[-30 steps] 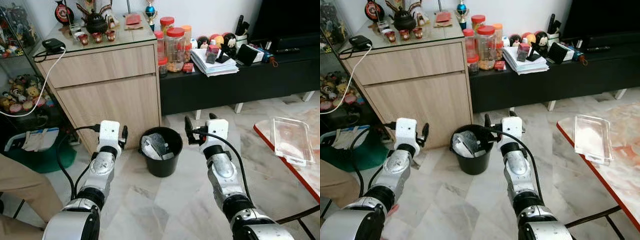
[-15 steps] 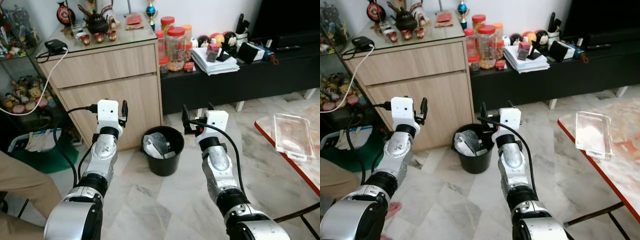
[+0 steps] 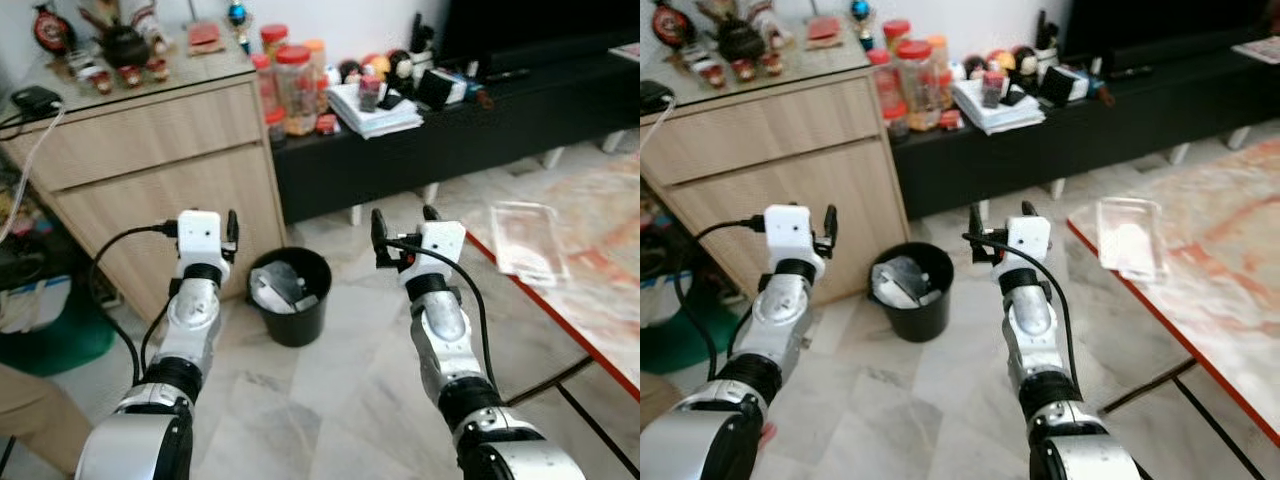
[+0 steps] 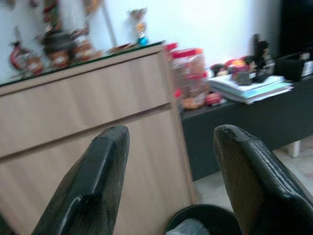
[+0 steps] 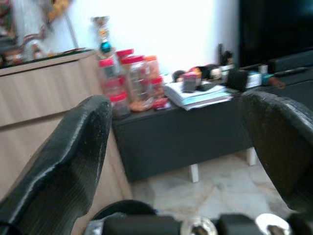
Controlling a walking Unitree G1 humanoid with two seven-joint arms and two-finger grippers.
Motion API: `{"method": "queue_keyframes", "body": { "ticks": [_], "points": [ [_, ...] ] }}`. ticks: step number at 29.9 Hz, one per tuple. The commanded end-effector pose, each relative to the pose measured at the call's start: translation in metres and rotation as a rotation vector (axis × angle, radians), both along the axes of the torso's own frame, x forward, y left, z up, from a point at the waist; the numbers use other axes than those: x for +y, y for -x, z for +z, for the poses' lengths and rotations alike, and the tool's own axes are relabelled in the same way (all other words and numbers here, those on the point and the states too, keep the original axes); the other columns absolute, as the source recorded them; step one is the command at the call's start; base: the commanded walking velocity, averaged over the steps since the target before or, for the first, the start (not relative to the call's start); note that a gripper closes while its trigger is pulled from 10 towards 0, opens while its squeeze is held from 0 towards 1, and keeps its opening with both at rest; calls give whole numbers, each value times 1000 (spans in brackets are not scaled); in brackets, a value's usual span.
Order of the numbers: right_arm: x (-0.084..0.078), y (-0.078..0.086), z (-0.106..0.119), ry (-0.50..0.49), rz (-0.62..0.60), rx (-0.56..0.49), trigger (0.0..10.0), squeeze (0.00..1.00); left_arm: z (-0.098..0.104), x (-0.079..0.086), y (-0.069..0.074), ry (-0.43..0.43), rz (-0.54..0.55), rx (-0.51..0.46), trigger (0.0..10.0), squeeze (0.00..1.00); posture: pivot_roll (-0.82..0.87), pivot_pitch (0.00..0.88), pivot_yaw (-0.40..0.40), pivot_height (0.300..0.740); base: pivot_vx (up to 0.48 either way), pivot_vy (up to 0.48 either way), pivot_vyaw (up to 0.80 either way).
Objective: Picking trash to rubbish bin
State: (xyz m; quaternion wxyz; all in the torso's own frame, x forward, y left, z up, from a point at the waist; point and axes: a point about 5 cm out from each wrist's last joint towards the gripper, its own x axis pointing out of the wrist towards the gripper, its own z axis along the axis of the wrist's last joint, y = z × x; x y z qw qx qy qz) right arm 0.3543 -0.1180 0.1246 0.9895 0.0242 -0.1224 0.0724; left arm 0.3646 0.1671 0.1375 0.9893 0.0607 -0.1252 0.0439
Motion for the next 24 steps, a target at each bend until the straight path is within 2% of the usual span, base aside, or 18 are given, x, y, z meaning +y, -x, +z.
{"method": "queue_keyframes", "body": {
  "ticks": [1,9,15,20,24],
  "points": [
    [5,-3,10,-9,12,-38,10000,0,6,-4,-2,-17,-11,-30,10000,0,-95,0,66,740,0,-360,-800],
    [8,-3,14,-12,26,-51,10000,0,12,-4,-4,-16,-6,-47,10000,0,-93,0,63,740,0,-451,-800],
    [10,-2,14,-22,23,-57,10000,0,18,-2,-6,11,-14,-71,10000,0,-87,0,67,740,0,0,-800],
    [14,1,12,-25,33,-52,10000,0,23,-9,-7,-4,-33,-86,10000,0,-87,0,63,740,0,0,-800],
    [18,2,15,-36,47,-78,10000,0,23,-12,-8,18,-35,-80,10000,0,-91,0,62,740,0,0,-648]
  ]
}}
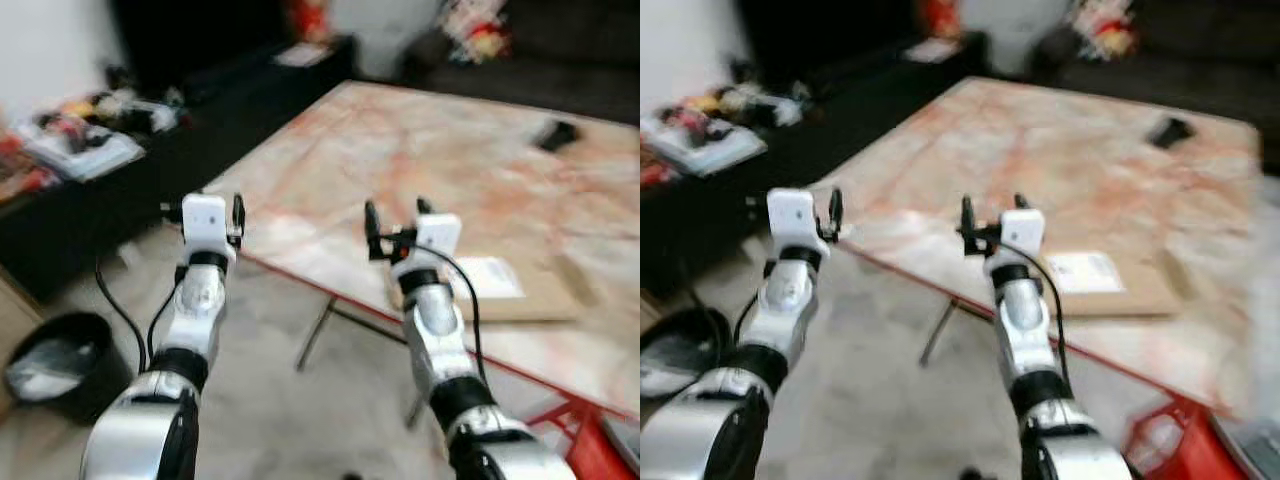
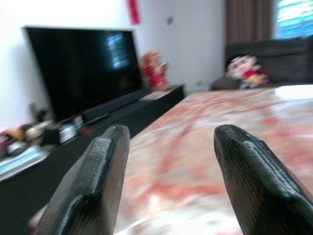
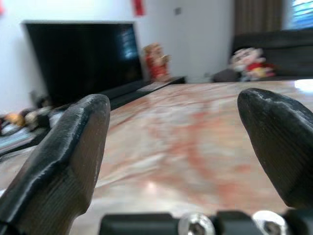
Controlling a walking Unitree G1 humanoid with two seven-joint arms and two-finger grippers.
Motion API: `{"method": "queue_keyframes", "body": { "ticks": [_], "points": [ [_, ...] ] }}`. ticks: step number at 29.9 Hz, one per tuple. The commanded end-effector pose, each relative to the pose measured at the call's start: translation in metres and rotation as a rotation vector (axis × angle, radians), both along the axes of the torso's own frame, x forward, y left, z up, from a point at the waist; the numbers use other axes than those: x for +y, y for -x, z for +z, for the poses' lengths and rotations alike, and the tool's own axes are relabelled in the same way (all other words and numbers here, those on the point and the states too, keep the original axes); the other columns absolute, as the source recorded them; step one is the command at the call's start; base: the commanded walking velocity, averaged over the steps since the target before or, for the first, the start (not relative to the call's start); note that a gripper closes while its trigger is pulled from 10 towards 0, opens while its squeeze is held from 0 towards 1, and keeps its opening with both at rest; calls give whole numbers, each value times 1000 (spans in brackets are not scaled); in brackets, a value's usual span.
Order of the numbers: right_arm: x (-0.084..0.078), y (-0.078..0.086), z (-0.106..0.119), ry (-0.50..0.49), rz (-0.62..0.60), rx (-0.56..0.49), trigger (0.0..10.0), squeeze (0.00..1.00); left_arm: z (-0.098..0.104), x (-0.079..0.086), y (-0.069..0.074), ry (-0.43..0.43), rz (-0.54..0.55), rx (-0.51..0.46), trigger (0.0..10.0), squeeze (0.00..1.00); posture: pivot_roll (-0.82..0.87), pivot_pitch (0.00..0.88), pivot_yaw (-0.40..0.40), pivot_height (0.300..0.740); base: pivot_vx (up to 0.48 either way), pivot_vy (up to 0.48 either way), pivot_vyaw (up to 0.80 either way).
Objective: Picking trash to rubbish bin
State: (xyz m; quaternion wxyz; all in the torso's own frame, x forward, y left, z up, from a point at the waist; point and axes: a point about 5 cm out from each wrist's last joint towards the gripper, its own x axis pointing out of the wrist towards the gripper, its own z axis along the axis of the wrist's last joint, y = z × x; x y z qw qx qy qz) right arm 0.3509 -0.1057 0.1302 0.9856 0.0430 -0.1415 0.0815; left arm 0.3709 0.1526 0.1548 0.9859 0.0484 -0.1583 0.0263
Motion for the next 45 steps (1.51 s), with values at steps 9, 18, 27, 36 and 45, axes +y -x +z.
{"method": "queue_keyframes", "body": {
  "ticks": [9,18,27,36,45],
  "points": [
    [6,-2,13,-5,30,-46,10000,0,9,2,-2,20,6,-37,10000,0,-100,0,57,740,0,0,0],
    [5,-1,12,-5,31,-41,10000,0,9,2,-2,45,20,-33,10000,0,-100,0,47,740,0,0,0],
    [-1,-2,13,-12,22,-31,10000,0,7,5,-1,54,29,-27,10000,0,-98,0,40,740,0,339,-194],
    [0,-1,13,-4,23,-45,10000,0,7,6,0,55,32,-26,10000,0,-96,0,39,740,0,387,-178],
    [0,-1,14,-11,22,-38,10000,0,11,9,-1,54,35,-33,10000,0,-94,0,43,740,0,480,0]
  ]
}}
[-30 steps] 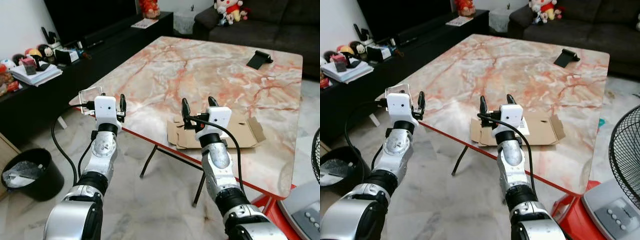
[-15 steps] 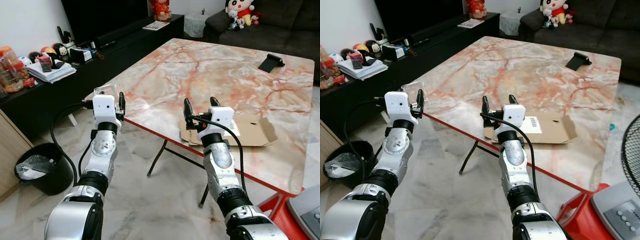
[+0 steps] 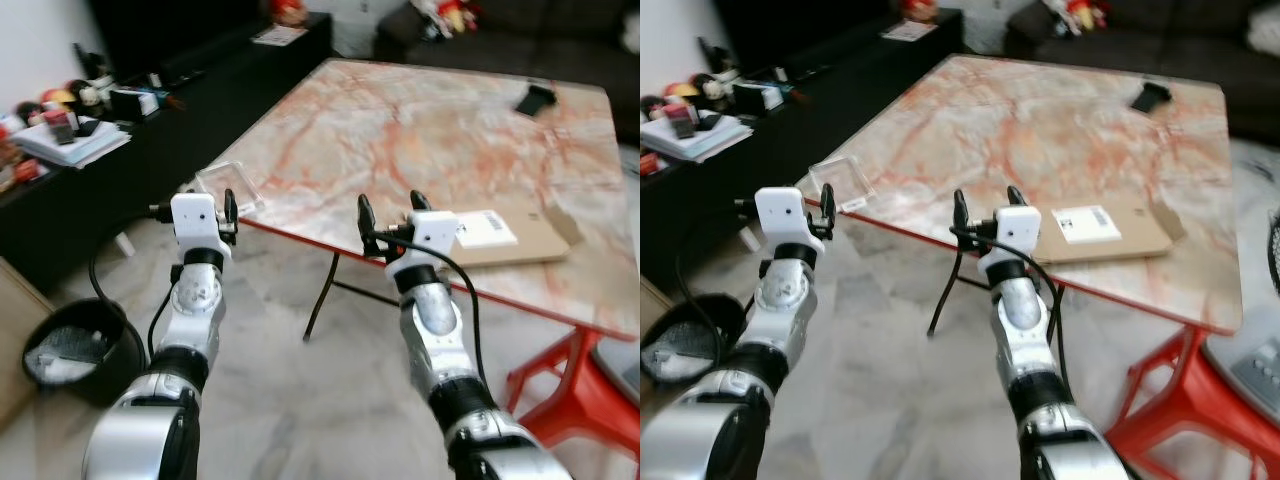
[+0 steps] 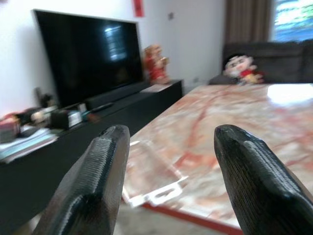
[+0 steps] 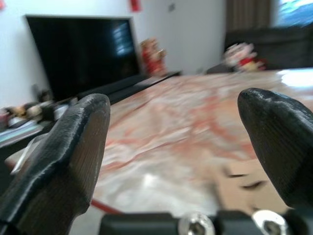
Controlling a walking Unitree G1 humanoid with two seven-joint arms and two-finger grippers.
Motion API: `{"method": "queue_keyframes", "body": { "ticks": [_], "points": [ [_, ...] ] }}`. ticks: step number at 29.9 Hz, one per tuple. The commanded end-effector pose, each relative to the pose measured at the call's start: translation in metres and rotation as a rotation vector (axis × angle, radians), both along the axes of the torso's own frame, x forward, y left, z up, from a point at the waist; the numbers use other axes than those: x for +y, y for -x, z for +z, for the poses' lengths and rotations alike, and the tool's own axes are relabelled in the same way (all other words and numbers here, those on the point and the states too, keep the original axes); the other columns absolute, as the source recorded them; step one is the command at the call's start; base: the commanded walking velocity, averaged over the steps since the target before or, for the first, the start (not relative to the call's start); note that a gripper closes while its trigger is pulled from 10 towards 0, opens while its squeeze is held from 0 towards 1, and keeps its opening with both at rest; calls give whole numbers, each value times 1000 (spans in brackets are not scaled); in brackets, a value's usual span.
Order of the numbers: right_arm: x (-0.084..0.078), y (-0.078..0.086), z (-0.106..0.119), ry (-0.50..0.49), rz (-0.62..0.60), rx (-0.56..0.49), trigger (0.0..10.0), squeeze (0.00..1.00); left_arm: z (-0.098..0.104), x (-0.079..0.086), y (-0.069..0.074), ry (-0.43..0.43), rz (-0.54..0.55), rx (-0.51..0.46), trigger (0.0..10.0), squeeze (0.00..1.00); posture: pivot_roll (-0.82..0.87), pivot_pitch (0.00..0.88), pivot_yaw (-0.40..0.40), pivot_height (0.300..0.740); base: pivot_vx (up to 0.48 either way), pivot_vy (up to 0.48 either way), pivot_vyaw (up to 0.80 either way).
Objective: Picking trash to rubbish bin
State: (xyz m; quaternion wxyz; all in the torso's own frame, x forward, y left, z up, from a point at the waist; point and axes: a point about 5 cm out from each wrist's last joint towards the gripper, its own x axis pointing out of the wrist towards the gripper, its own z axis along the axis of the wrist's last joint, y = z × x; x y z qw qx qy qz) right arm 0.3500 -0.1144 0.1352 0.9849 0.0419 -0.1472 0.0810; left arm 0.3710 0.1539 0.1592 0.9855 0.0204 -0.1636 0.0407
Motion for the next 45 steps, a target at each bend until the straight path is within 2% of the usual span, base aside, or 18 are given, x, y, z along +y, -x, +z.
{"method": "queue_keyframes", "body": {
  "ticks": [1,12,15,18,25,39,45],
  "points": [
    [9,-2,8,-13,23,-26,10000,0,7,7,-1,-8,15,-20,10000,0,-92,0,43,740,0,480,0],
    [10,-1,8,-19,21,-22,10000,0,11,7,-4,-11,4,-13,10000,0,-88,0,52,740,0,446,0],
    [11,-1,9,-20,20,-22,10000,0,8,2,-5,-27,-31,22,10000,0,-89,0,55,740,0,0,0],
    [12,-1,9,-22,17,-24,10000,0,1,-6,-6,0,-70,67,10000,0,-86,0,62,740,0,0,0],
    [14,-1,10,-19,20,-26,10000,0,6,-16,-7,1,-103,55,10000,0,-85,0,67,740,0,0,0],
    [19,0,10,30,40,-28,10000,0,10,-12,-10,5,-79,60,10000,0,-80,0,69,740,262,0,37],
    [19,-1,10,17,41,-21,10000,0,10,-12,-10,1,-80,63,10000,0,-81,0,68,740,314,0,175]
  ]
}}
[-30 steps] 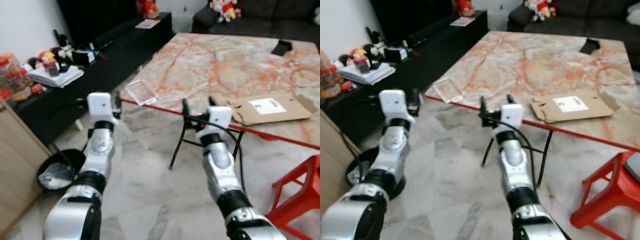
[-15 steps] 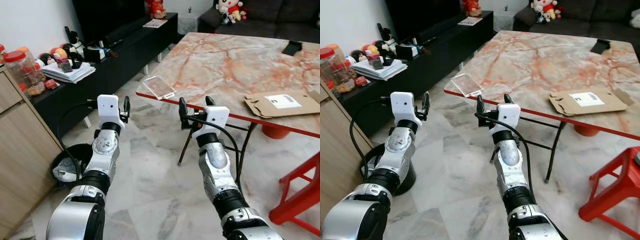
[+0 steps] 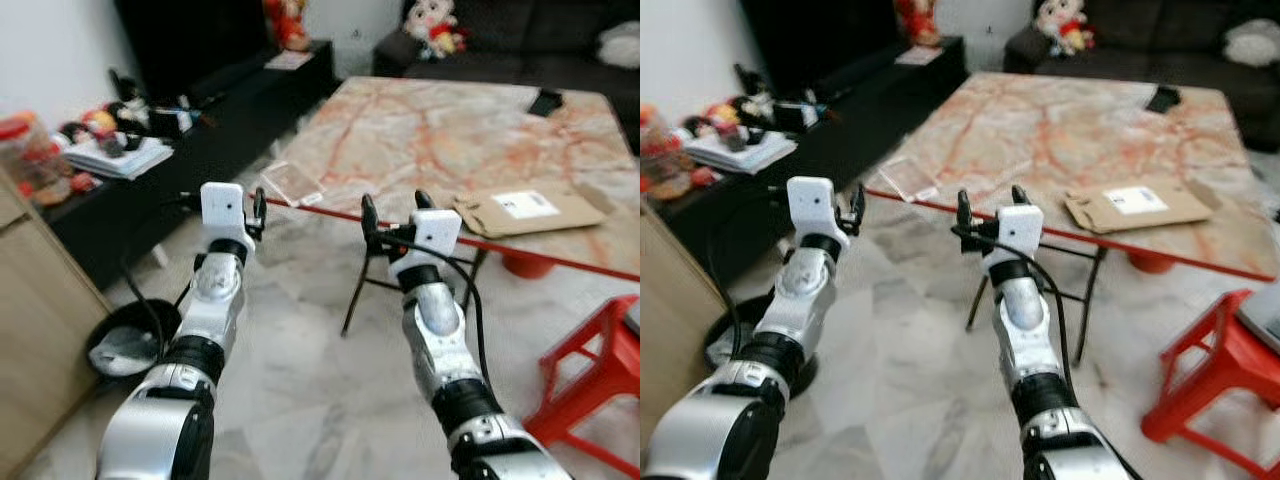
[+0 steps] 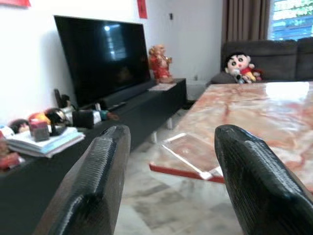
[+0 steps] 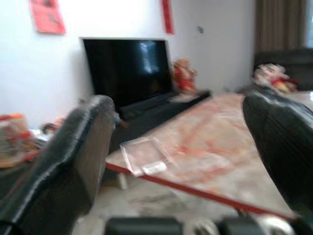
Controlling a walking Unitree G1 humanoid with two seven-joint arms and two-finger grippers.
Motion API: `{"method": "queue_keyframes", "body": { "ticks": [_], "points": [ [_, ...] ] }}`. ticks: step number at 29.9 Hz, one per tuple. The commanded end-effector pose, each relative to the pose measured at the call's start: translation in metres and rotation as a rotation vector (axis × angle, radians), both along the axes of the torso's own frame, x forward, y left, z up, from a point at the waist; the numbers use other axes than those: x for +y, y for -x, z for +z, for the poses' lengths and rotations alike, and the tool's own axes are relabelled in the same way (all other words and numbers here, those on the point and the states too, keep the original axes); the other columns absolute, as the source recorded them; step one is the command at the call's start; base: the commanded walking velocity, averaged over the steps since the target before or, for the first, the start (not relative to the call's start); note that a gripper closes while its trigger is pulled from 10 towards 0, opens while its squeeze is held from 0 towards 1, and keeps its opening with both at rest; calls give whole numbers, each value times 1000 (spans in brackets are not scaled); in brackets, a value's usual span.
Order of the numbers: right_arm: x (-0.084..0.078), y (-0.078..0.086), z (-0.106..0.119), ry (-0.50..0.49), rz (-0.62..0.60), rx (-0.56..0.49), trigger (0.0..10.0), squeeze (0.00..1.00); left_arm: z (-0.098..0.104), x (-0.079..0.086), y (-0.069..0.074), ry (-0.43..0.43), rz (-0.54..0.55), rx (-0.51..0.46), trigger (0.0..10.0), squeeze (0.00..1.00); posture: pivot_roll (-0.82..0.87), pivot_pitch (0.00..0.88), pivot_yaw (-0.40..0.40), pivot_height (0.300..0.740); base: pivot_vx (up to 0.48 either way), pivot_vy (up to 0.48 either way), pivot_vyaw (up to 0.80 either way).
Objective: Picking trash to rubbish bin
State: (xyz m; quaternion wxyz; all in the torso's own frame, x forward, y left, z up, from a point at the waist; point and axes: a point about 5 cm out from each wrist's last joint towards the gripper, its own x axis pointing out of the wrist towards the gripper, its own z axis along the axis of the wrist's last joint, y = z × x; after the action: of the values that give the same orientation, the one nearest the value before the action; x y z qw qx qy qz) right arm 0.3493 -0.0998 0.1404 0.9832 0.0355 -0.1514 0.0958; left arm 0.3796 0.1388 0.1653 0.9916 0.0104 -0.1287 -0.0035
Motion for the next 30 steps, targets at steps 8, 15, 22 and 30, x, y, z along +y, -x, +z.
{"method": "queue_keyframes", "body": {
  "ticks": [8,15,22,30],
  "points": [
    [6,-1,6,25,20,-18,10000,0,4,3,-1,-6,14,-9,10000,0,-80,0,66,740,315,0,268],
    [7,-1,6,13,29,-12,10000,0,5,4,-1,-6,19,-11,10000,0,-79,0,64,740,316,0,479],
    [6,-1,6,15,25,-11,10000,0,5,3,-1,-5,20,-10,10000,0,-79,0,63,740,316,0,0],
    [7,-1,6,12,26,-10,10000,0,4,4,-1,-7,17,-8,10000,0,-78,0,63,740,315,0,0]
  ]
}}
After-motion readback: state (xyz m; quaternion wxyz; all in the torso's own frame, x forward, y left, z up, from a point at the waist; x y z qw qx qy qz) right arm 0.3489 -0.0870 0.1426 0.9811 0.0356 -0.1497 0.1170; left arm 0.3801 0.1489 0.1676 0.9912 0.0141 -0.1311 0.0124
